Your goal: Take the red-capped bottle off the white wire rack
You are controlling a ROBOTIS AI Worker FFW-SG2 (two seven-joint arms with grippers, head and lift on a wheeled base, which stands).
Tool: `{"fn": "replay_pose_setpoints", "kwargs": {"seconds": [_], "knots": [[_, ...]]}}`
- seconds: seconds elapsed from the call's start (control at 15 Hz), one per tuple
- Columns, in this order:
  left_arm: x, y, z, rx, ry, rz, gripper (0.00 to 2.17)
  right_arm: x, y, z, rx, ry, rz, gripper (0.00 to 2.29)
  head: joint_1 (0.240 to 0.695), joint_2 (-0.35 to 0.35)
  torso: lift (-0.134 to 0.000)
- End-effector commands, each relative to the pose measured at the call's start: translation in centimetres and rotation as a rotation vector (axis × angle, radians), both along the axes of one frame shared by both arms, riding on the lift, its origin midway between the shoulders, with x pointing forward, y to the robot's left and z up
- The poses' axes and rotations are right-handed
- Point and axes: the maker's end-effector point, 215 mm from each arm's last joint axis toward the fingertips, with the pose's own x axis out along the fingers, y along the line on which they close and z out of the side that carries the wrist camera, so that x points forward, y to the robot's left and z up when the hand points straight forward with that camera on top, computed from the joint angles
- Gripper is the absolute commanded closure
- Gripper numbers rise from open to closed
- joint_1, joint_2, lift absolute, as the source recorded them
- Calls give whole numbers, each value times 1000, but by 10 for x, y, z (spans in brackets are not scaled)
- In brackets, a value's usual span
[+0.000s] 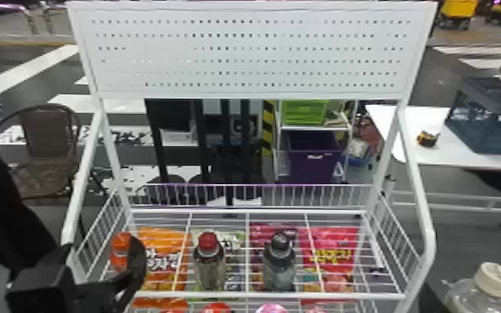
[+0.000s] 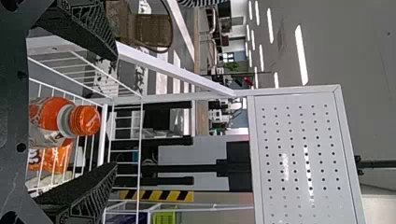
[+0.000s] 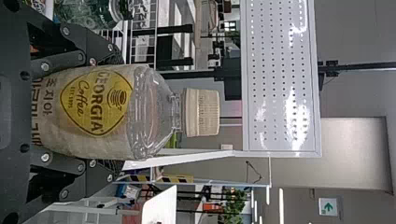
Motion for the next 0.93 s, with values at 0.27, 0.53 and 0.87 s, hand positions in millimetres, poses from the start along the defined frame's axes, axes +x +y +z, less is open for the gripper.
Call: {"fn": "replay_pose_setpoints", "kwargs": {"seconds": [0.27, 0.53, 0.87], "knots": [[-1, 0, 3, 1, -1, -1, 83, 0, 1, 4, 0, -6, 2, 1426, 499, 0, 0], [-5, -1, -2, -3, 8, 1, 83, -2, 1, 4, 0, -8, 2, 1430, 499, 0, 0], [-27, -54, -73, -32, 72, -73, 83, -3, 0, -1, 3, -4, -2, 1430, 499, 0, 0]]}}
